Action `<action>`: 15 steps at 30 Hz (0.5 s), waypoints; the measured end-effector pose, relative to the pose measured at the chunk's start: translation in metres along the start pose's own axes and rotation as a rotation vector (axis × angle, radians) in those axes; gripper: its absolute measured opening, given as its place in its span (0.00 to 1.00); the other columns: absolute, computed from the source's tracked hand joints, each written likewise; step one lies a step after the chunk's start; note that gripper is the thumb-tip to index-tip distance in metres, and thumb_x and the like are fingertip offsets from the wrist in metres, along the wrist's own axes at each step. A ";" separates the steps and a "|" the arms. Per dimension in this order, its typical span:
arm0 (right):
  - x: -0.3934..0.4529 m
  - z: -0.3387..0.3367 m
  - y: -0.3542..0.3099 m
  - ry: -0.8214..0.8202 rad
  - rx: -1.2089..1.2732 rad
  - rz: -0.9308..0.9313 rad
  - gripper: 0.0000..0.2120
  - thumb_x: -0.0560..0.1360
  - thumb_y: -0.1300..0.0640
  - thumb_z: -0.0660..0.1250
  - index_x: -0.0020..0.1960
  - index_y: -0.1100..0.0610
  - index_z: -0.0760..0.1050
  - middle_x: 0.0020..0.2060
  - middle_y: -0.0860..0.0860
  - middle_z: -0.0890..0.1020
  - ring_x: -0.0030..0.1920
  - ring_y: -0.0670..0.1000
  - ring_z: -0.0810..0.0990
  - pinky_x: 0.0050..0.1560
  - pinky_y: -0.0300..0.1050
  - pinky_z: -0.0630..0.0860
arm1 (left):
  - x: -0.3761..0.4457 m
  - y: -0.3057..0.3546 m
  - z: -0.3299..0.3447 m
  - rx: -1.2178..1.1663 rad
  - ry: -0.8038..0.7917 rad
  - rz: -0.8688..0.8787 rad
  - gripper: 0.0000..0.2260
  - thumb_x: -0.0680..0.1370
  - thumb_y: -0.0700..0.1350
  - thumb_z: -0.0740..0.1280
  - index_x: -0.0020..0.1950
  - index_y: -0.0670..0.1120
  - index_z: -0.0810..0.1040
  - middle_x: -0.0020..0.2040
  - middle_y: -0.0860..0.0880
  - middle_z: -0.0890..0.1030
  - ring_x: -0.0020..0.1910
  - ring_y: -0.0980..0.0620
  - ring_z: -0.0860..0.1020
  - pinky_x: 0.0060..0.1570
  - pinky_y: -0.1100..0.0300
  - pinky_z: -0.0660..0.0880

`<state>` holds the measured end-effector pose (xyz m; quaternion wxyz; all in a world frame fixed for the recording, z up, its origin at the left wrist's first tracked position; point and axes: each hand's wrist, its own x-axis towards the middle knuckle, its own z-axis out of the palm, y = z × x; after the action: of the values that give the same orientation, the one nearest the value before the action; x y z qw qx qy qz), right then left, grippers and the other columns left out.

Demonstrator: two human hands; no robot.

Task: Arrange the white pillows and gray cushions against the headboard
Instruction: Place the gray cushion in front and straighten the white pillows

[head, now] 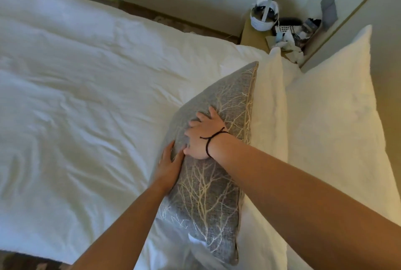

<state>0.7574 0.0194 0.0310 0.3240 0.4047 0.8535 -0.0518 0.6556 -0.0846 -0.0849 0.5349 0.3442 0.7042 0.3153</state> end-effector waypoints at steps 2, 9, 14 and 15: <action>0.031 0.001 -0.003 -0.069 -0.084 0.011 0.35 0.75 0.31 0.54 0.77 0.46 0.58 0.79 0.52 0.52 0.78 0.63 0.43 0.69 0.73 0.33 | 0.005 -0.011 -0.006 -0.021 -0.024 -0.046 0.41 0.67 0.78 0.55 0.77 0.63 0.57 0.76 0.52 0.66 0.72 0.47 0.68 0.69 0.47 0.65; 0.066 0.028 0.029 -0.128 -0.071 0.049 0.48 0.60 0.19 0.51 0.76 0.39 0.57 0.79 0.49 0.57 0.78 0.64 0.45 0.64 0.77 0.30 | 0.018 -0.038 0.012 -0.054 -0.050 -0.135 0.40 0.65 0.81 0.54 0.75 0.71 0.51 0.79 0.56 0.59 0.76 0.50 0.60 0.74 0.41 0.57; 0.039 0.040 0.085 -0.136 -0.060 0.058 0.53 0.55 0.15 0.48 0.76 0.38 0.56 0.77 0.45 0.60 0.78 0.57 0.50 0.65 0.75 0.30 | 0.012 -0.022 0.066 0.007 -0.177 -0.138 0.43 0.62 0.84 0.51 0.74 0.72 0.43 0.81 0.53 0.51 0.79 0.47 0.52 0.74 0.41 0.50; 0.031 0.042 0.097 -0.134 -0.063 0.054 0.54 0.55 0.15 0.47 0.76 0.38 0.55 0.78 0.45 0.59 0.78 0.56 0.50 0.65 0.75 0.29 | 0.010 -0.018 0.077 0.034 -0.204 -0.130 0.43 0.62 0.84 0.49 0.74 0.73 0.42 0.81 0.53 0.50 0.79 0.47 0.51 0.73 0.42 0.49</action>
<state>0.8347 0.0897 -0.0036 0.3943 0.4130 0.8198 -0.0433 0.7262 -0.0810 -0.1223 0.6171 0.3372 0.6722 0.2316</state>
